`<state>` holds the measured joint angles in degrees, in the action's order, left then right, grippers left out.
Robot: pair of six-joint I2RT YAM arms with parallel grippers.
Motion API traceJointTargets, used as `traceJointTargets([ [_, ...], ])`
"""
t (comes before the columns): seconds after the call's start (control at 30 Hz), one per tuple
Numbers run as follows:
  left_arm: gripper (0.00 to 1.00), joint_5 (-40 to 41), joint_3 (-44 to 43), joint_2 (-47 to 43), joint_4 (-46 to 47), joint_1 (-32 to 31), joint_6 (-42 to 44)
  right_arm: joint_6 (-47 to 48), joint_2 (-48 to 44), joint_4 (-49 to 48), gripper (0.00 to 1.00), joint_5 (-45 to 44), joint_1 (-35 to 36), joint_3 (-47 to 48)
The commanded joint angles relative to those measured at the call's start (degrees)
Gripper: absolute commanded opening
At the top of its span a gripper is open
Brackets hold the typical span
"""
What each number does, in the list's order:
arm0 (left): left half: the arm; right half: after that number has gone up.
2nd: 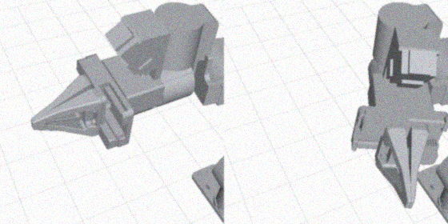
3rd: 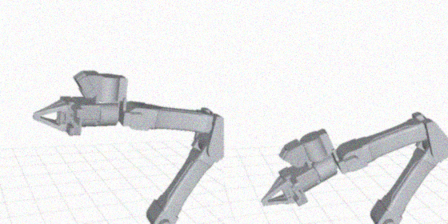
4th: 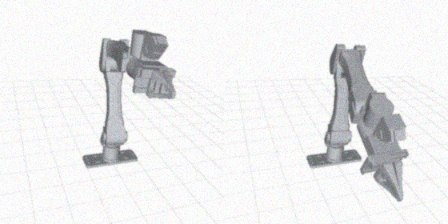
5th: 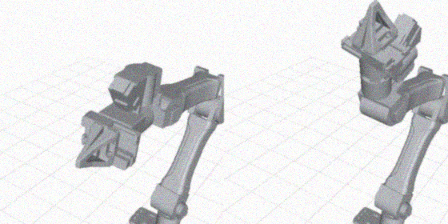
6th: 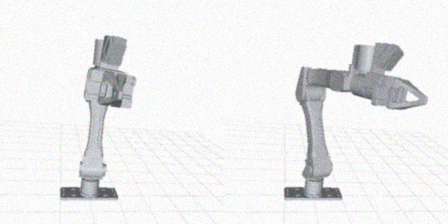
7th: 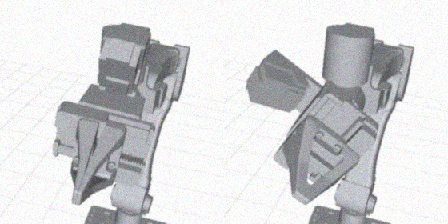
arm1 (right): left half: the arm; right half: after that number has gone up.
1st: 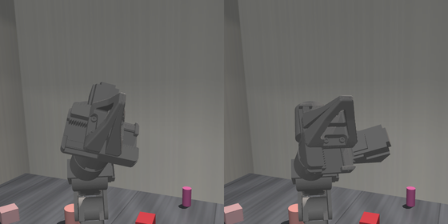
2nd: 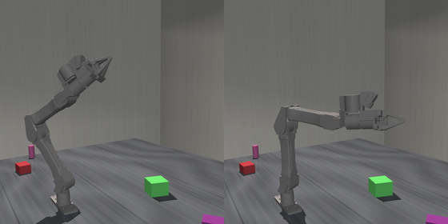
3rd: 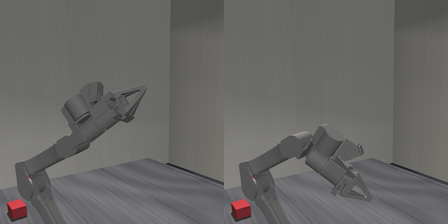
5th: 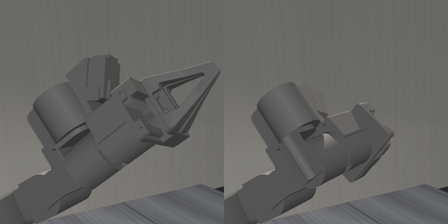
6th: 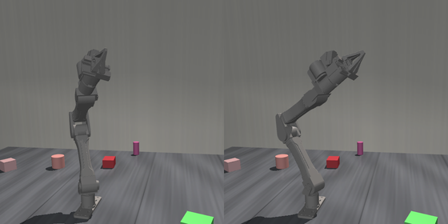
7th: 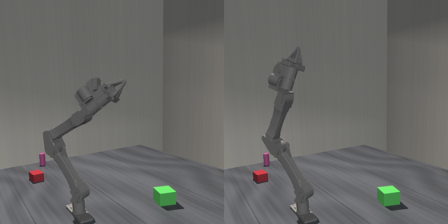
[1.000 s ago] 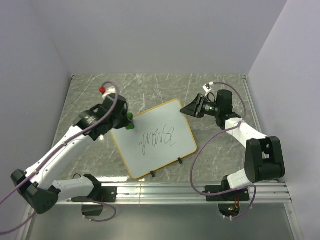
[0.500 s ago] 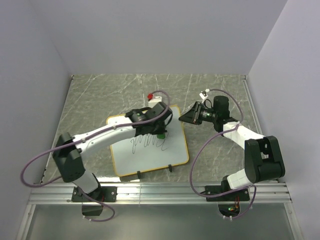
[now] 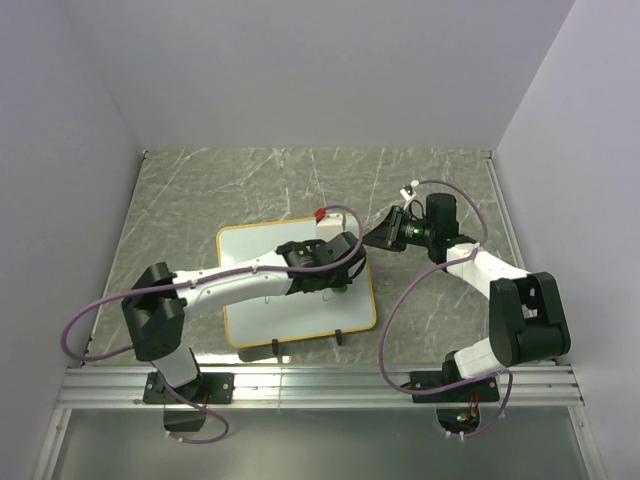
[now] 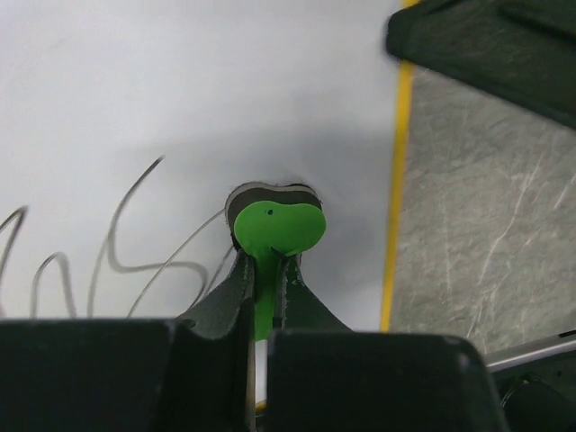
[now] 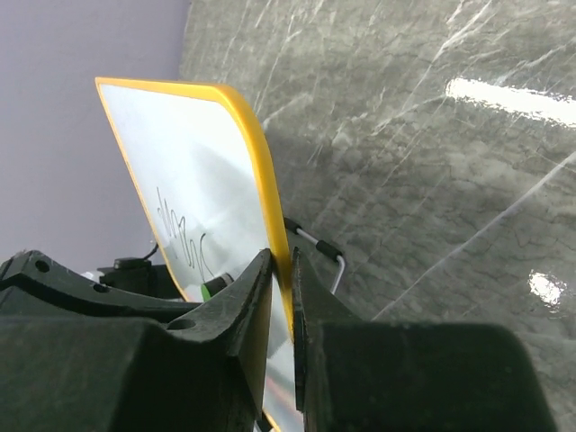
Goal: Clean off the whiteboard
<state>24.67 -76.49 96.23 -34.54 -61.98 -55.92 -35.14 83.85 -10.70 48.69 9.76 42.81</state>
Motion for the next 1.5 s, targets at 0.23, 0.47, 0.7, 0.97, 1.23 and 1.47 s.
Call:
traceJointTargets([
  [0.23, 0.0, 7.94, 20.65, -18.25, -8.34, 8.09, -7.8, 1.03, -2.2, 2.0, 0.0, 0.71, 0.52, 1.93],
  [0.47, 0.0, 8.21, 29.55, -30.12, -11.07, 15.3, -9.64, 1.65, -2.2, 2.7, 0.0, 0.62, 0.61, 2.72],
  [0.7, 0.0, 6.19, 35.09, -35.49, -11.07, 19.17, -9.3, 1.91, -2.29, 2.88, 0.0, 0.36, 0.52, 2.54],
  [0.97, 0.0, -0.75, 37.38, -31.72, -2.47, 17.69, -7.01, 1.83, -2.82, 2.79, 0.0, 0.09, 0.61, 2.63],
  [1.23, 0.0, -3.48, 26.84, -15.22, 3.52, 2.94, -5.43, 0.33, -3.08, 0.42, 0.0, 0.62, 0.7, 1.23],
  [1.47, 0.0, -6.21, 24.72, -10.01, 7.29, -0.34, -4.2, -3.8, -2.03, -4.5, 0.1, 3.78, 2.89, 0.17],
])
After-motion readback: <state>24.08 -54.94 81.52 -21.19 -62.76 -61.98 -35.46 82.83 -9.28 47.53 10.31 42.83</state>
